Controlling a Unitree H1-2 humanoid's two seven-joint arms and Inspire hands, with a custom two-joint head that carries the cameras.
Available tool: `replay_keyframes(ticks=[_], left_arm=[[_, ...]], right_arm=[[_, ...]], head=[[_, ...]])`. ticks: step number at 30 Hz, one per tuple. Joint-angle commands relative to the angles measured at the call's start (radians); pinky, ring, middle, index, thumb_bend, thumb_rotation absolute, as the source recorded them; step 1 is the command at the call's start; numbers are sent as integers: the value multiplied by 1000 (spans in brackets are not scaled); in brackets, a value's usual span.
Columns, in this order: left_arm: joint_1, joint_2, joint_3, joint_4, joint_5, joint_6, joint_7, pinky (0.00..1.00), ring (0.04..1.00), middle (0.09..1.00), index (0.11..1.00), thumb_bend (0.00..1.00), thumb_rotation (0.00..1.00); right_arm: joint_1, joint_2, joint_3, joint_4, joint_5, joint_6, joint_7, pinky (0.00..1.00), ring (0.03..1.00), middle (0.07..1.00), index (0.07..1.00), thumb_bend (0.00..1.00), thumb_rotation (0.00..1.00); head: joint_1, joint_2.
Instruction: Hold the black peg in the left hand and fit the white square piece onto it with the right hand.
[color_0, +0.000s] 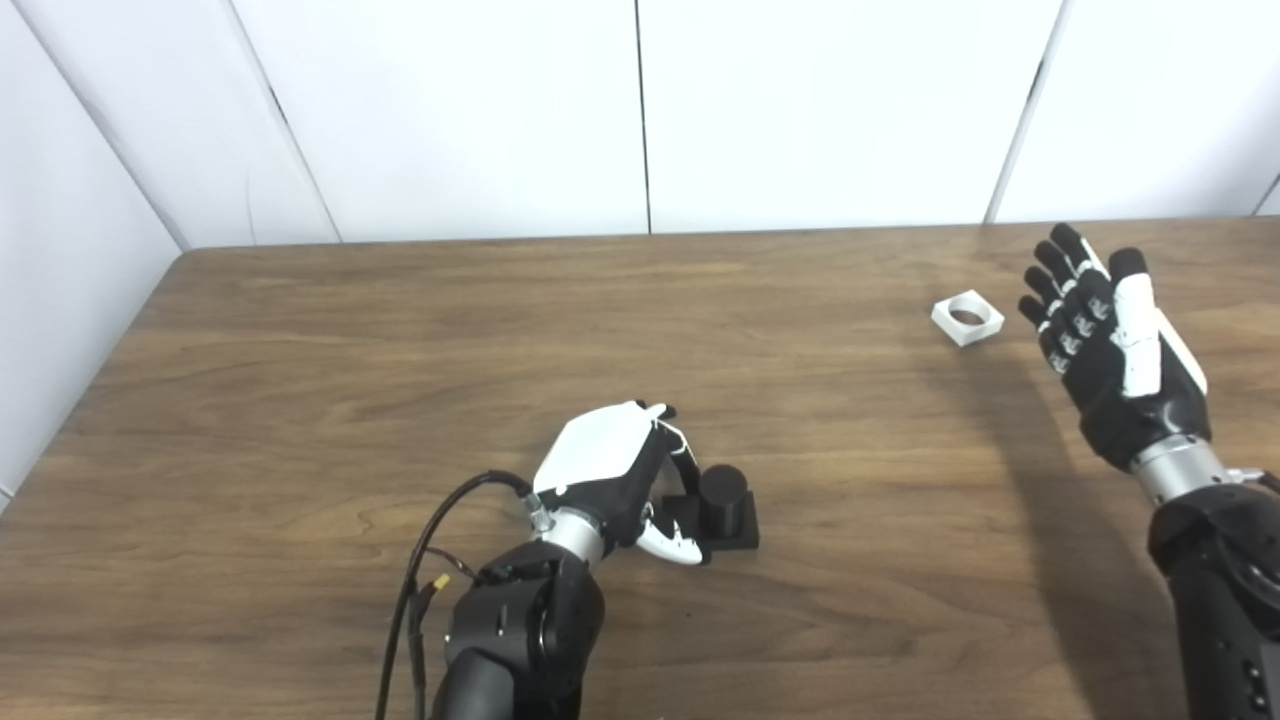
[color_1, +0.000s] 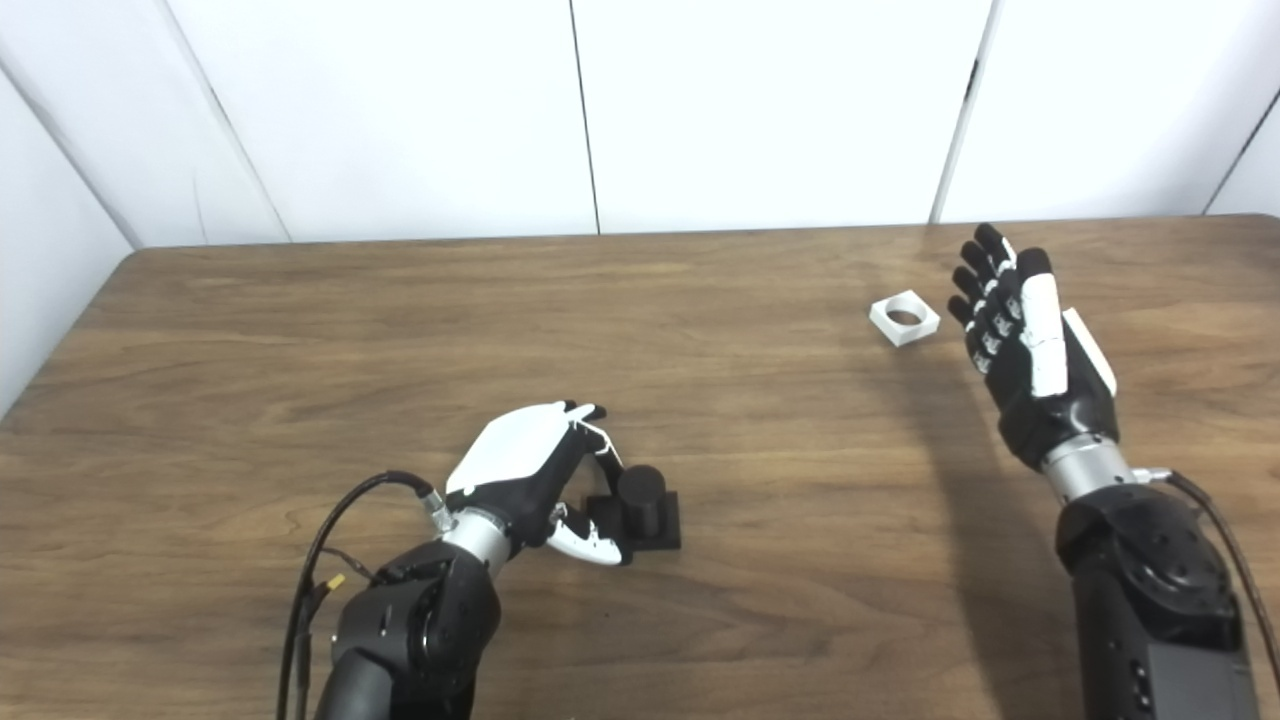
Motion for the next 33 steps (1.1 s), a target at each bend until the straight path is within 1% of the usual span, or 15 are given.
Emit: replay_keyframes(ticks=[1, 6, 11, 13, 16, 19, 25, 28, 29, 33], left_arm=[[-21, 6, -2, 2, 10, -11, 19, 1000, 1000, 953, 482, 526, 61], [-23, 8, -3, 7, 12, -11, 22, 1000, 1000, 954, 484, 526, 62], [-23, 9, -3, 8, 7, -10, 22, 1000, 1000, 955, 484, 526, 63], [-21, 10, -1, 8, 3, -9, 26, 1000, 1000, 955, 483, 526, 62], [-22, 11, -2, 8, 11, -7, 17, 1000, 1000, 956, 484, 526, 61], [-22, 15, -3, 16, 4, -13, 30, 1000, 1000, 954, 483, 526, 61], [-20, 15, -6, 19, -4, -12, 38, 1000, 1000, 958, 484, 526, 61], [-19, 13, -8, 18, -1, -10, 36, 1000, 1000, 958, 484, 526, 61], [-17, 13, -8, 18, -2, -9, 38, 1000, 1000, 957, 483, 526, 61], [-14, 13, -6, 17, -6, -8, 42, 1000, 1000, 955, 482, 526, 61]], right_arm=[[-71, -31, 11, -21, -10, -5, 15, 1000, 1000, 1000, 1000, 606, 1000], [-108, -58, 29, 9, -34, 8, 23, 1000, 1000, 1000, 1000, 607, 1000], [-142, -90, 55, 40, -85, 35, 26, 1000, 1000, 1000, 1000, 657, 999], [-162, -116, 78, 64, -123, 33, 32, 1000, 1000, 1000, 1000, 666, 943], [-190, -153, 117, 97, -198, 22, 34, 1000, 1000, 1000, 1000, 692, 889], [-215, -187, 157, 128, -264, -4, 44, 1000, 1000, 1000, 1000, 660, 856], [-263, -244, 226, 176, -369, -28, 73, 1000, 1000, 1000, 975, 646, 755], [-276, -256, 240, 190, -401, -27, 81, 966, 987, 990, 948, 642, 643], [-280, -260, 249, 197, -422, -37, 80, 953, 982, 986, 942, 640, 613], [-295, -275, 276, 221, -492, -64, 79, 996, 999, 992, 903, 706, 504]], head=[[0, 1], [-1, 0], [-6, -3], [-7, -4], [-9, -4], [-10, -6], [-8, -8], [-8, -10], [-8, -12], [-11, -15]])
